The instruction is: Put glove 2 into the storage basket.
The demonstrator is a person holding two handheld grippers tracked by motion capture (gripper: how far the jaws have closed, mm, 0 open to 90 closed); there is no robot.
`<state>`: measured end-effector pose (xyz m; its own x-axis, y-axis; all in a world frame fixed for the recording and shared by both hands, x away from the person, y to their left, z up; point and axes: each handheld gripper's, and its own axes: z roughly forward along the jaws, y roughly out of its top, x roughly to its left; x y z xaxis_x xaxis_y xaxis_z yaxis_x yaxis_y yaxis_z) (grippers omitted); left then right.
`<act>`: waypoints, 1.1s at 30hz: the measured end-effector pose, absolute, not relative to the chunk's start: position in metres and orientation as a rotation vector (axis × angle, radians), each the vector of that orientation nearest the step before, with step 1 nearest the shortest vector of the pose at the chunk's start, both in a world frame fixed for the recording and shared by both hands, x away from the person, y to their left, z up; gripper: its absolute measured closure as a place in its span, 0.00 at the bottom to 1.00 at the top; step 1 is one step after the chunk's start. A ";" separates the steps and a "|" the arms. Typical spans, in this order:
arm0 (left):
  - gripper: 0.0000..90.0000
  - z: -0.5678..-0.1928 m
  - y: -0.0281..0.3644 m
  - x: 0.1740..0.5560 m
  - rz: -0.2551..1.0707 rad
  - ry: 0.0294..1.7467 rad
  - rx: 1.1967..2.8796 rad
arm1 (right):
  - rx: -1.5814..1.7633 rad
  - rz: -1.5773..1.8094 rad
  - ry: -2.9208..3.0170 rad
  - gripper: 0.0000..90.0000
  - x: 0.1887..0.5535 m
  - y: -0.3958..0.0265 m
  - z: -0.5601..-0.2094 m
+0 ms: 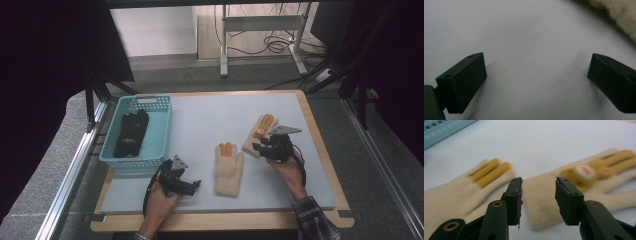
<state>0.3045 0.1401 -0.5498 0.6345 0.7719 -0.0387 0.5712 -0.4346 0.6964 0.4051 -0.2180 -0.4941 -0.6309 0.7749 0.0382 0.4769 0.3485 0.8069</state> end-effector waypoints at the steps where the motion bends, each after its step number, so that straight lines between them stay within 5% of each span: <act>1: 0.03 -0.550 0.140 0.304 0.375 1.043 2.164 | 1.114 1.165 2.256 0.59 0.410 -0.221 -0.494; 14: 0.03 -0.550 0.140 0.304 0.374 1.043 2.164 | 1.242 1.060 2.182 0.42 0.458 -0.216 -0.518; 21: 0.03 -0.550 0.140 0.304 0.375 1.043 2.164 | 1.262 0.992 2.160 0.63 0.460 -0.210 -0.526; 33: 0.03 -0.550 0.140 0.304 0.375 1.045 2.162 | 1.181 1.128 2.177 0.65 0.439 -0.220 -0.489</act>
<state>0.3044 0.1400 -0.5500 0.6332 0.7729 -0.0395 0.5716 -0.4327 0.6971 0.4388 -0.2201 -0.4888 -0.5529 0.8330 0.0180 0.4949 0.3110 0.8114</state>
